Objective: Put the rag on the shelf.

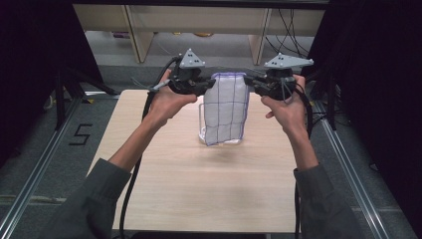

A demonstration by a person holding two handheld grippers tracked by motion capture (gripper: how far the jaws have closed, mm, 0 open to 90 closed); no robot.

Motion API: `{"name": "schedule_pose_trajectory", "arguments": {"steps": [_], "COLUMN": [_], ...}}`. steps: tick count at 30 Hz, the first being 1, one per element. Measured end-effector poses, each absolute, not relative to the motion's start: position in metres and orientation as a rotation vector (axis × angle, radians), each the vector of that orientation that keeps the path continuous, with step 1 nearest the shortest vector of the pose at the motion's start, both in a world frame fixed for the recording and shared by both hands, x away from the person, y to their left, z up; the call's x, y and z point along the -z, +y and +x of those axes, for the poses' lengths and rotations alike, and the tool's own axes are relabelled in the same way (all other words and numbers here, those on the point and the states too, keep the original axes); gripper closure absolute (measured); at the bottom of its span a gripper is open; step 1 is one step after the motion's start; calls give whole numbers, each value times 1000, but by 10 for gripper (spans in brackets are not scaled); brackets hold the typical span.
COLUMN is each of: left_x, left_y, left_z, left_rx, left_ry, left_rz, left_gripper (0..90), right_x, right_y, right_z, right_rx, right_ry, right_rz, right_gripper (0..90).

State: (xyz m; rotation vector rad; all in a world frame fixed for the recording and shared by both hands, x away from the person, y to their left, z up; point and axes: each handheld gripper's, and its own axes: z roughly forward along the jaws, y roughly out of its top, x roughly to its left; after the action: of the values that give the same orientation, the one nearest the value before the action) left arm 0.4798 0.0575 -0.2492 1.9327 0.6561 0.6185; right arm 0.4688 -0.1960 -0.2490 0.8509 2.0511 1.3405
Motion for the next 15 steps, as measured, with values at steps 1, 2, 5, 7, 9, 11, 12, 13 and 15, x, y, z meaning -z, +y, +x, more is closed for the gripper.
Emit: {"name": "schedule_pose_trajectory", "arguments": {"steps": [1,2,5,7,9,11,12,13,15], "left_x": [249,249,247,245,242,239,237,235,232], "left_y": [58,58,59,58,58,58,58,58,61], "left_z": [482,485,491,493,494,495,496,497,502], "left_rx": [-621,-618,-619,-615,-621,-617,-618,-621,-620], "left_ry": [661,669,674,676,667,665,664,661,663], "left_rz": [1931,1924,1918,1896,1899,1885,1879,1879,1847], "left_gripper": [803,803,803,803,803,802,802,802,802], "right_x": [247,247,245,242,239,235,233,232,228], "right_y": [-196,-196,-194,-193,-193,-190,-190,-189,-189], "right_z": [474,474,480,485,488,488,488,489,492], "right_rx": [-1334,-1334,-1334,-1344,-1344,-1352,-1353,-1358,-1353], "right_ry": [2056,2056,2056,2053,2044,2044,2044,2041,2036], "right_rz": [852,852,869,861,856,860,865,858,839], "right_gripper": [865,865,865,865,865,865,865,865,865]}}
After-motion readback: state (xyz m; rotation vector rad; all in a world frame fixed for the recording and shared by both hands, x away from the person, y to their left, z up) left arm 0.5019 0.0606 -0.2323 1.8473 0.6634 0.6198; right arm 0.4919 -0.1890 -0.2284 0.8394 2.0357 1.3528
